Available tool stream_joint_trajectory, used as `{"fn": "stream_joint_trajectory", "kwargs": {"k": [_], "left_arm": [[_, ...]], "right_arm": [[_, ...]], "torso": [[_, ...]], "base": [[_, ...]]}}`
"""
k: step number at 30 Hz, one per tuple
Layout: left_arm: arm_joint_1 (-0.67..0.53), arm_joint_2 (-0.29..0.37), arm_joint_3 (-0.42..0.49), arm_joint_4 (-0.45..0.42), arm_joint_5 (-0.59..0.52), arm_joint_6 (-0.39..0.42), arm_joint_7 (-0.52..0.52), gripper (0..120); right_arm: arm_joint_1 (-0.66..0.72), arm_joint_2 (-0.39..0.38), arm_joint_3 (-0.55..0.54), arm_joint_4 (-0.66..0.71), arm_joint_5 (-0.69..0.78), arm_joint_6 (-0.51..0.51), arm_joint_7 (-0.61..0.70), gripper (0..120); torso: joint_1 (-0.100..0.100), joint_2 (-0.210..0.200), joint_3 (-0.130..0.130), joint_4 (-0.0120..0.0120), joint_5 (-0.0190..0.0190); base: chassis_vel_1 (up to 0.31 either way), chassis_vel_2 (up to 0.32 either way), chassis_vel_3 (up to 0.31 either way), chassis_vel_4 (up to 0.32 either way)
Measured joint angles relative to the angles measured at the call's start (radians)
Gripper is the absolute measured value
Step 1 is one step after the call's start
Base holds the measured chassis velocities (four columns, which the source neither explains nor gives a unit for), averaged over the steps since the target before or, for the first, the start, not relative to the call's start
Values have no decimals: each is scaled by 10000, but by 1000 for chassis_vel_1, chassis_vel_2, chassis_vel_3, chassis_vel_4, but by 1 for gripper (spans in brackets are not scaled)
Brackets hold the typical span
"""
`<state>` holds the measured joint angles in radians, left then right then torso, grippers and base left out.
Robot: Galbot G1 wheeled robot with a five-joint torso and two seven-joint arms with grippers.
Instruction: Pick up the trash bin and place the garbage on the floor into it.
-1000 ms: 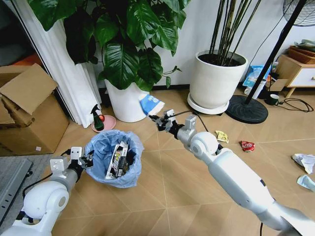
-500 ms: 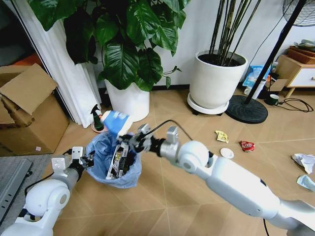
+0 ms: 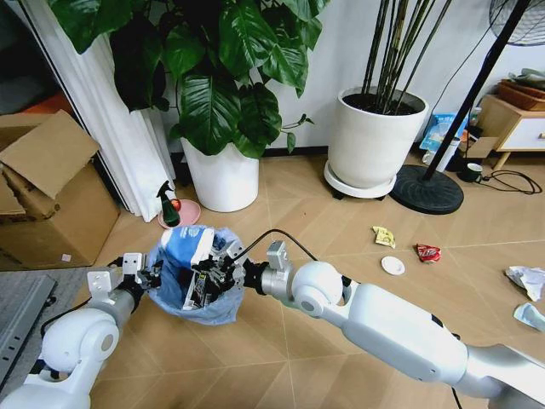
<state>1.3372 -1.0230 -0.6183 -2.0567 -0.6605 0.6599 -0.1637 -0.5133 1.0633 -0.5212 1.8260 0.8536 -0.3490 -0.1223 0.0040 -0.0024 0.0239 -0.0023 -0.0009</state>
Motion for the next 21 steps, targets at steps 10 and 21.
{"fn": "stream_joint_trajectory", "kwargs": {"k": [10,21], "left_arm": [[-7,-36,-52,-8,9,-20,5,0],[139,-163,-209,-57,65,-70,17,0]], "right_arm": [[-161,15,793,96,21,134,720,63],[-1113,-603,2846,671,79,133,1719,98]], "torso": [[0,-2,0,1,1],[0,-2,0,1,2]], "base": [[0,0,0,0],[0,0,0,0]]}}
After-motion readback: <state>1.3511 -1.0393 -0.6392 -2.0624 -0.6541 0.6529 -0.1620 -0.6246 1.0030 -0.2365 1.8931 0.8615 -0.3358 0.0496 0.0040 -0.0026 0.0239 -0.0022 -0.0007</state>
